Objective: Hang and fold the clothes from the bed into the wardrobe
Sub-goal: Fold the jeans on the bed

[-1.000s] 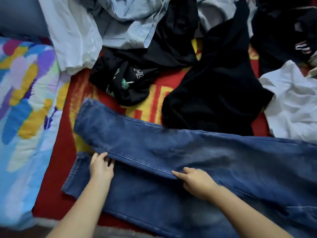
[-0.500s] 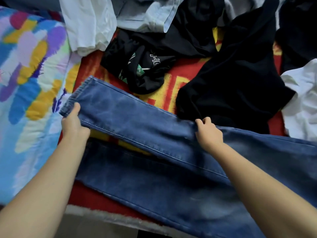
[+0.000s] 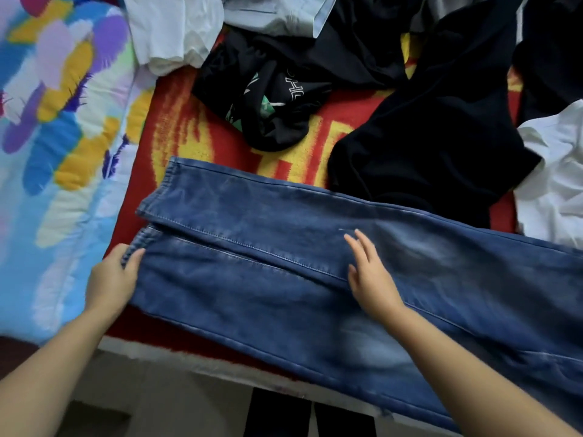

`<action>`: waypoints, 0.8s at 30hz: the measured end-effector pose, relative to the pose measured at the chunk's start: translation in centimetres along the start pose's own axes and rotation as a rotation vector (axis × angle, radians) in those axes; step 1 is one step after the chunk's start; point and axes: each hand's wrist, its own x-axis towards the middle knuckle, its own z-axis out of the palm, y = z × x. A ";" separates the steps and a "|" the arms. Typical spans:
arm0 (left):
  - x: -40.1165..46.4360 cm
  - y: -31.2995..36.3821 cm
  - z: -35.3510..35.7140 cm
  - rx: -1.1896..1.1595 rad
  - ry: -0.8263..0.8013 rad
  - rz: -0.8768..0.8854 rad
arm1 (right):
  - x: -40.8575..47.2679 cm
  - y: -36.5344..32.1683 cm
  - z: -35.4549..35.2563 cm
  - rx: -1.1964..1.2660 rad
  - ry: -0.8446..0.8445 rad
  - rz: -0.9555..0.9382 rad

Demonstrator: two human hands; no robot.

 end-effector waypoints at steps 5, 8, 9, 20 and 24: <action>0.1 -0.2 -0.7 0.128 -0.101 -0.183 | -4.4 1.5 2.1 -0.294 -0.386 -0.025; -2.5 3.9 0.6 0.293 -0.047 0.187 | -6.4 1.7 2.5 -0.347 -0.470 -0.027; -4.3 5.7 1.3 0.307 -0.026 0.366 | -7.0 1.6 2.6 -0.336 -0.472 -0.022; -25.5 24.7 11.9 0.423 -0.494 1.372 | -20.3 17.4 -3.4 -0.399 -0.525 0.379; -30.7 28.2 15.7 0.571 -0.579 1.481 | -26.5 26.9 -6.5 -0.415 -0.625 0.393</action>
